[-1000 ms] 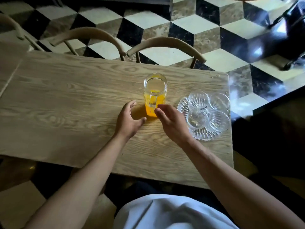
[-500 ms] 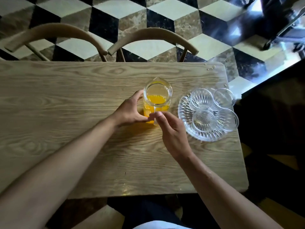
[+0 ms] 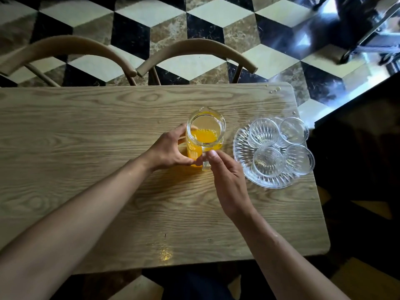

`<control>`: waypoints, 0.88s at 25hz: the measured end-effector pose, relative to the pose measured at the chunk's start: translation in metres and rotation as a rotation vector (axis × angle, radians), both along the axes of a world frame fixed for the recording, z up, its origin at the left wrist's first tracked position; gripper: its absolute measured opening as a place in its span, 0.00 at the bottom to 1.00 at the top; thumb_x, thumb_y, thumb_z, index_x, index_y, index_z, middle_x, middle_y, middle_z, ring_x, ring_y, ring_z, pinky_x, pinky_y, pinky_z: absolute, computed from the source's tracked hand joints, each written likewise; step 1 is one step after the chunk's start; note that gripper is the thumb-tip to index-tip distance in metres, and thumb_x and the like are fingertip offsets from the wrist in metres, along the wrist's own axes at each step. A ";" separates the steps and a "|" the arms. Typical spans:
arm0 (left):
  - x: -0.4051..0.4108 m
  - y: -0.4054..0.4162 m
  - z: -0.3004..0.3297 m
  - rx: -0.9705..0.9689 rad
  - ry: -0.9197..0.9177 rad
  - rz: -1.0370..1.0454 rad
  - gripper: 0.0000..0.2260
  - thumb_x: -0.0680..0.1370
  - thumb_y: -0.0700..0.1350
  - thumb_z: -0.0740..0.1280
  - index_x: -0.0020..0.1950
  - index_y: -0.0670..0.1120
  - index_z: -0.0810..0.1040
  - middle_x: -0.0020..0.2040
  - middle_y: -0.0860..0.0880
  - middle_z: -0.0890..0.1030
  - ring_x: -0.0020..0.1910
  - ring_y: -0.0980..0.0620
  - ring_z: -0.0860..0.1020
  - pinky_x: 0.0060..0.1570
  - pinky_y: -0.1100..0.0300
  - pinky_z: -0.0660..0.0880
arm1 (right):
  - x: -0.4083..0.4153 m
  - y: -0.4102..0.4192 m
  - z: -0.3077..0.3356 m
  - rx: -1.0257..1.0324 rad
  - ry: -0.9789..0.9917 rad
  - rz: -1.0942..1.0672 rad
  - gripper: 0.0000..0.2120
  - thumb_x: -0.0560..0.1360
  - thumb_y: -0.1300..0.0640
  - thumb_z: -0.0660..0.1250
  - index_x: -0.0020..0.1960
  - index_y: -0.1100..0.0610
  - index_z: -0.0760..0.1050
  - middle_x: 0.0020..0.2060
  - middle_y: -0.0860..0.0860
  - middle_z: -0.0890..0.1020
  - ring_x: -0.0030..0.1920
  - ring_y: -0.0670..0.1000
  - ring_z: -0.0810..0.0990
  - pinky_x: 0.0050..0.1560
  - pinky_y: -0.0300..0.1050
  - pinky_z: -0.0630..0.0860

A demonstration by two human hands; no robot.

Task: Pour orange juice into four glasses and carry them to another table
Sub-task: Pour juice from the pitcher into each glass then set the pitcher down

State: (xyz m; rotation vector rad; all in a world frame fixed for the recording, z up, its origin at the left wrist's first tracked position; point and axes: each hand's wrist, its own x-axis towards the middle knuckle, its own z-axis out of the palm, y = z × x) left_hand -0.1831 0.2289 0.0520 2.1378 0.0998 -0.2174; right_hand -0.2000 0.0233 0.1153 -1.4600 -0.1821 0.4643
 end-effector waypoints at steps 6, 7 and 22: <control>-0.014 -0.010 0.006 0.052 -0.042 0.069 0.41 0.61 0.43 0.87 0.71 0.46 0.75 0.60 0.54 0.81 0.60 0.56 0.80 0.58 0.77 0.70 | 0.001 -0.010 0.002 0.051 0.041 0.034 0.18 0.83 0.57 0.59 0.44 0.68 0.79 0.41 0.53 0.82 0.46 0.49 0.78 0.55 0.44 0.71; -0.017 -0.013 0.009 0.056 -0.049 0.092 0.41 0.60 0.43 0.87 0.71 0.45 0.76 0.60 0.54 0.80 0.59 0.57 0.79 0.56 0.79 0.69 | 0.002 -0.013 0.005 0.048 0.034 0.054 0.17 0.83 0.57 0.59 0.44 0.67 0.79 0.41 0.54 0.82 0.47 0.49 0.78 0.55 0.44 0.70; -0.107 -0.131 0.072 -0.022 -0.066 0.469 0.34 0.59 0.49 0.88 0.61 0.49 0.78 0.56 0.52 0.86 0.58 0.57 0.83 0.59 0.63 0.78 | -0.029 -0.101 0.070 0.127 0.031 0.124 0.26 0.81 0.39 0.58 0.40 0.60 0.78 0.35 0.56 0.80 0.37 0.50 0.77 0.43 0.43 0.72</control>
